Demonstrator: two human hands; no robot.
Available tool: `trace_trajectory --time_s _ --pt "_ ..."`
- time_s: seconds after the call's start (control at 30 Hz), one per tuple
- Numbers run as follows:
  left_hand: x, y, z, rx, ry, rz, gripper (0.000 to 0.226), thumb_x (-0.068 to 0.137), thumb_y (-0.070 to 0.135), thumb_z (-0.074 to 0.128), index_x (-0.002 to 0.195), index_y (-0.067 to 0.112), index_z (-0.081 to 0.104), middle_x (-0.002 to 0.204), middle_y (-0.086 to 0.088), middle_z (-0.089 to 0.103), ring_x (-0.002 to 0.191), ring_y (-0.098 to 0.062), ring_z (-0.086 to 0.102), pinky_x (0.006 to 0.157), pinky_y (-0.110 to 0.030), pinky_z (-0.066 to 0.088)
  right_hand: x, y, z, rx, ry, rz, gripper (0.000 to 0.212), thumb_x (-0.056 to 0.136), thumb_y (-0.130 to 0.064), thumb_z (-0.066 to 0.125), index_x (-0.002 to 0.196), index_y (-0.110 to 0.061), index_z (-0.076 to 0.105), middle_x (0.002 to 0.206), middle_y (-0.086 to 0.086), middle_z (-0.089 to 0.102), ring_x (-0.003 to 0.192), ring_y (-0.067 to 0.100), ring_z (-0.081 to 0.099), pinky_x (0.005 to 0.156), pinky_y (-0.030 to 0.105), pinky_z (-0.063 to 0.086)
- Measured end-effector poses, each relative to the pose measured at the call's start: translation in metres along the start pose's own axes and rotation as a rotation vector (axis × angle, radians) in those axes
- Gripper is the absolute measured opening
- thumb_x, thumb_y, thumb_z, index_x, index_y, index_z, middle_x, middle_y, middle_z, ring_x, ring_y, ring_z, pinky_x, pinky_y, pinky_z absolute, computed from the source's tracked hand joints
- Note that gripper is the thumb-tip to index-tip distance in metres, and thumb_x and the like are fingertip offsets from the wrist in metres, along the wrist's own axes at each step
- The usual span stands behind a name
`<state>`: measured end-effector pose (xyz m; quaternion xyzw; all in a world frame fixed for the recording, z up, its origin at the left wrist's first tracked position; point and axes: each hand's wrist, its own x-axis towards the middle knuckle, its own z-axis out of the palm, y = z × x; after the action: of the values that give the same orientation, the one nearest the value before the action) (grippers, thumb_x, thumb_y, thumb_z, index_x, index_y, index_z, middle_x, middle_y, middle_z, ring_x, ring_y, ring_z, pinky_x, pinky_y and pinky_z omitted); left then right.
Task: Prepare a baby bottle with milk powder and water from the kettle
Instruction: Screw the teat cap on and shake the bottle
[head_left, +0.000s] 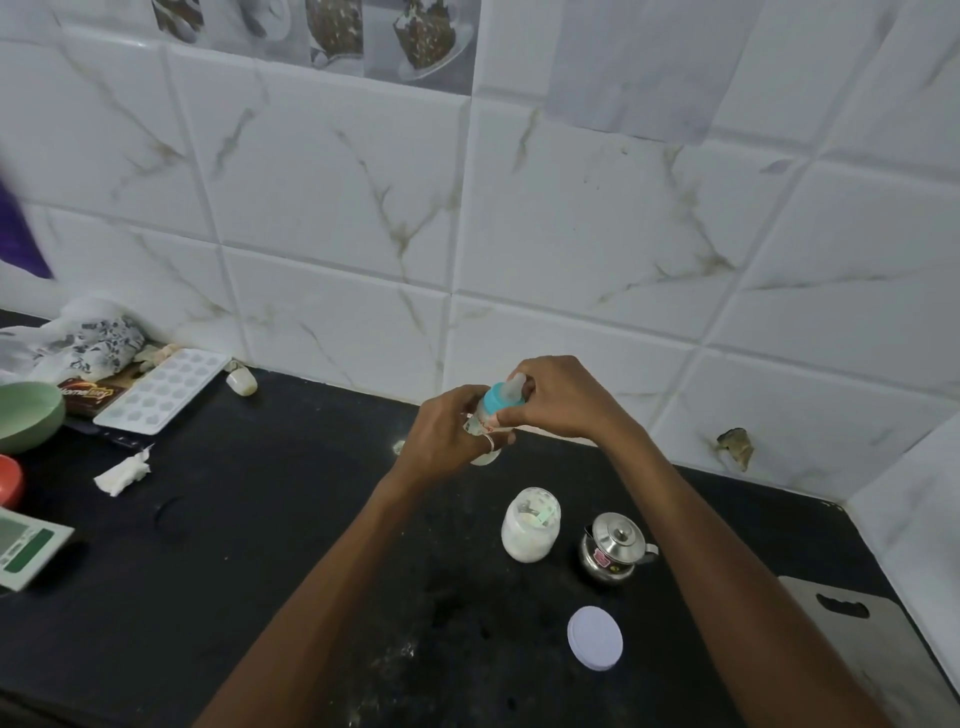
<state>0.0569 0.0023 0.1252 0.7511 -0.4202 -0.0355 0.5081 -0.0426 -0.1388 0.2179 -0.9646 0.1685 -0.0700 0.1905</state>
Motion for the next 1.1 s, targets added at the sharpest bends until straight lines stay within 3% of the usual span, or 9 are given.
trace_trajectory --time_s 0.13,0.33,0.43,0.57,0.63,0.73,0.87,1.03,1.1 --pt "-0.002 0.001 0.000 0.016 0.043 -0.027 0.059 0.072 0.044 0.086 0.121 0.019 0.066 0.108 0.007 0.073 0.095 -0.009 0.069 0.086 -0.035 0.059 -0.006 -0.006 0.014 0.042 0.136 0.115 0.040 0.080 -0.053 0.079 0.092 -0.020 0.060 0.084 -0.008 0.061 0.069 0.005 0.054 0.056 0.015 0.031" --pt "-0.002 0.005 -0.002 0.028 0.088 -0.061 0.057 0.070 0.042 0.085 0.118 0.019 0.066 0.100 0.015 0.068 0.090 -0.006 0.068 0.083 -0.033 0.059 -0.009 -0.009 0.043 0.264 0.289 0.192 0.052 0.084 -0.056 0.074 0.118 -0.017 0.065 0.109 -0.003 0.067 0.094 0.012 0.064 0.077 0.020 0.052" --pt "-0.003 0.009 -0.003 -0.001 0.089 -0.043 0.061 0.063 0.049 0.075 0.116 0.019 0.066 0.100 0.015 0.069 0.091 -0.004 0.068 0.082 -0.033 0.059 -0.016 -0.006 0.055 0.536 0.215 0.241 0.059 0.084 -0.058 0.073 0.128 -0.022 0.058 0.118 -0.008 0.062 0.105 0.011 0.063 0.079 0.017 0.051" --pt "-0.004 0.006 0.000 -0.019 0.062 0.006 0.057 0.070 0.041 0.080 0.120 0.019 0.064 0.107 0.015 0.068 0.097 -0.003 0.066 0.086 -0.033 0.058 -0.022 0.000 0.076 0.794 0.095 0.310 0.063 0.082 -0.062 0.073 0.132 -0.027 0.057 0.120 -0.007 0.068 0.109 0.013 0.068 0.094 0.040 0.059" --pt "-0.005 0.003 0.000 -0.039 -0.010 0.007 0.064 0.071 0.036 0.085 0.127 0.020 0.059 0.115 0.015 0.065 0.103 -0.002 0.064 0.090 -0.033 0.057 -0.021 0.003 0.075 0.763 0.139 0.293 0.054 0.086 -0.058 0.071 0.127 -0.025 0.061 0.115 -0.006 0.071 0.104 0.012 0.070 0.091 0.037 0.061" --pt "-0.009 0.000 -0.005 -0.076 -0.062 -0.051 0.081 0.070 0.059 0.081 0.136 0.023 0.051 0.124 0.013 0.060 0.108 -0.002 0.061 0.090 -0.026 0.054 -0.020 0.009 0.056 0.918 0.272 0.301 0.052 0.083 -0.065 0.068 0.115 -0.024 0.068 0.107 -0.002 0.076 0.097 0.016 0.074 0.082 0.039 0.063" --pt "-0.017 -0.008 -0.013 -0.077 0.055 -0.127 0.057 0.091 0.058 0.059 0.135 0.022 0.054 0.122 0.014 0.062 0.109 0.001 0.061 0.093 -0.029 0.055 -0.020 0.005 0.022 1.255 0.527 0.362 0.045 0.095 -0.051 0.062 0.125 -0.017 0.061 0.112 -0.001 0.071 0.099 0.016 0.072 0.077 0.035 0.064" --pt "-0.017 -0.025 -0.024 0.008 0.125 -0.128 0.042 0.093 0.023 0.066 0.132 0.010 0.057 0.117 0.002 0.065 0.106 -0.009 0.063 0.093 -0.041 0.056 -0.039 -0.020 0.034 1.085 0.253 0.178 0.040 0.088 -0.052 0.065 0.114 -0.021 0.067 0.110 -0.001 0.075 0.104 0.019 0.074 0.083 0.038 0.063" --pt "-0.018 -0.026 -0.028 0.024 0.133 -0.149 0.043 0.092 0.028 0.065 0.131 0.012 0.058 0.116 0.004 0.065 0.106 -0.009 0.062 0.094 -0.039 0.055 -0.038 -0.017 0.036 1.165 0.288 0.214 0.035 0.091 -0.047 0.066 0.113 -0.020 0.068 0.108 -0.001 0.076 0.103 0.019 0.074 0.080 0.036 0.063"
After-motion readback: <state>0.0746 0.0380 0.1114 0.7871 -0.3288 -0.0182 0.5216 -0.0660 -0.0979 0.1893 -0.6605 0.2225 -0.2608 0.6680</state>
